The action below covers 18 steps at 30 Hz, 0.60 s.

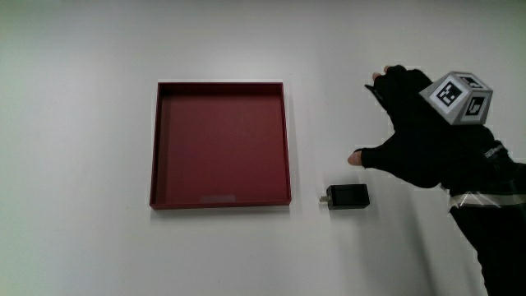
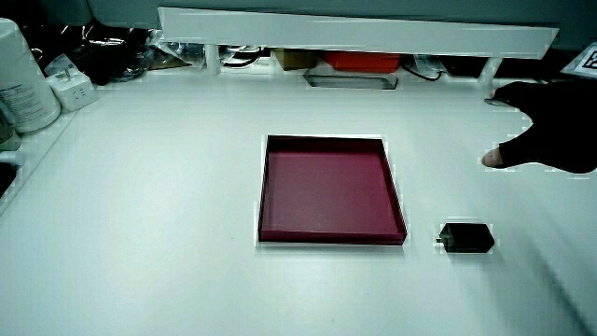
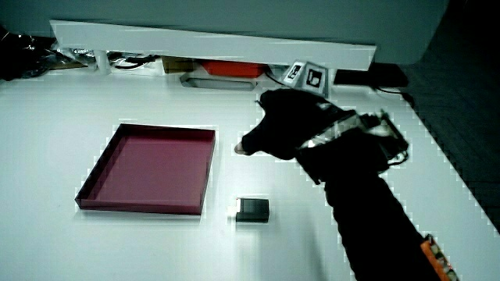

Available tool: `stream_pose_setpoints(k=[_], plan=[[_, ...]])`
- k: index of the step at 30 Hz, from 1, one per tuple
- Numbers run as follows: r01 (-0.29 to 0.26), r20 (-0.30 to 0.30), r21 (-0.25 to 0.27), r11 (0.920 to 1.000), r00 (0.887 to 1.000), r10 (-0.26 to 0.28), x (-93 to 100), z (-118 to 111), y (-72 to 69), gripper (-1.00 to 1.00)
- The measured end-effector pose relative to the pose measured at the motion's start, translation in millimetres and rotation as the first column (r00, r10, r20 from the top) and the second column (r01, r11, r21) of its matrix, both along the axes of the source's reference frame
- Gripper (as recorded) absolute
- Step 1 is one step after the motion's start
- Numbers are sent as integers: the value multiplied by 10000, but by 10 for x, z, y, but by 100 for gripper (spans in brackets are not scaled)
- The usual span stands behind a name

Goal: Pick charger from desk

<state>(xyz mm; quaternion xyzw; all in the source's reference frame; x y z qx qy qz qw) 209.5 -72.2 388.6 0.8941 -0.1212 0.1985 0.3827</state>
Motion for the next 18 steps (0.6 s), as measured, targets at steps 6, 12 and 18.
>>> stream_pose_setpoints(k=[6, 12, 18], plan=[[200, -250, -224, 9995, 9995, -206, -32, 240, 121, 0], [447, -174, -792, 9959, 9988, -462, -97, 450, 260, 0], [515, -194, -1306, 9901, 9983, -545, -104, 648, 367, 0]])
